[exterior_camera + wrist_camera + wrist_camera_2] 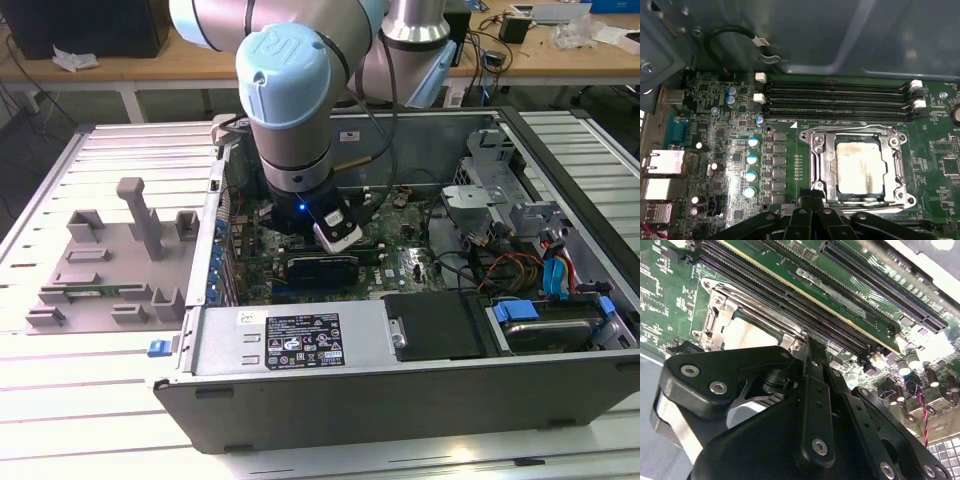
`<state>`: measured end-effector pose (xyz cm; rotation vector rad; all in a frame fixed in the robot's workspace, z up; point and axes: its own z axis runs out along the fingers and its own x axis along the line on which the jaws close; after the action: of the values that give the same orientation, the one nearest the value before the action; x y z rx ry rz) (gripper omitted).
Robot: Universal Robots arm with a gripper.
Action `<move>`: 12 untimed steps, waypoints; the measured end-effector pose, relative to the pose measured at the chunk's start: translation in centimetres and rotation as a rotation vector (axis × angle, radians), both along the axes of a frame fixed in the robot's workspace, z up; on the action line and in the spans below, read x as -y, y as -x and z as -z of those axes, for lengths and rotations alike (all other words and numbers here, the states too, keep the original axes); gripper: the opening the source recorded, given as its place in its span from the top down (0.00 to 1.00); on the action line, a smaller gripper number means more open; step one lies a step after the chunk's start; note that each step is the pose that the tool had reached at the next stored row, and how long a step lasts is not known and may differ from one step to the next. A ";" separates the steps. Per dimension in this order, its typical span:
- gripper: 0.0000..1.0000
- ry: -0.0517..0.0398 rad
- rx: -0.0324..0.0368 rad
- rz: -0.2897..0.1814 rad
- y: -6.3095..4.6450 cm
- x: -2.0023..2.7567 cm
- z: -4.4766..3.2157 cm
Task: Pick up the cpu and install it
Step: 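Install the second cpu locking lever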
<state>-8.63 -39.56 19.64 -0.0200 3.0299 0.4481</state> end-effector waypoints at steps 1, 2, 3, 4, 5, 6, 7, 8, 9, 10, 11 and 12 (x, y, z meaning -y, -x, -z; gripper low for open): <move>0.89 -0.0010 0.0000 0.000 0.0 0.00 0.03; 0.89 -0.0020 0.0002 0.000 0.1 0.00 0.06; 0.89 -0.0021 0.0001 0.000 0.1 0.00 0.07; 0.89 -0.0019 0.0000 0.000 0.1 0.00 0.07; 0.89 -0.0018 0.0000 0.000 0.1 0.00 0.07; 0.89 -0.0019 0.0000 0.000 0.1 0.00 0.07; 0.89 -0.0019 0.0000 0.000 0.1 0.00 0.07; 0.89 -0.0023 0.0000 0.000 0.1 0.00 0.12; 0.89 -0.0018 -0.0001 0.000 0.1 0.01 0.13; 0.89 -0.0018 -0.0001 0.000 0.1 0.00 0.13; 0.89 -0.0014 0.0002 0.000 0.1 0.00 0.05; 0.89 0.0000 0.0003 0.000 0.1 0.00 -0.08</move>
<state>-8.77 -39.56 19.72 -0.0200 3.0296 0.4480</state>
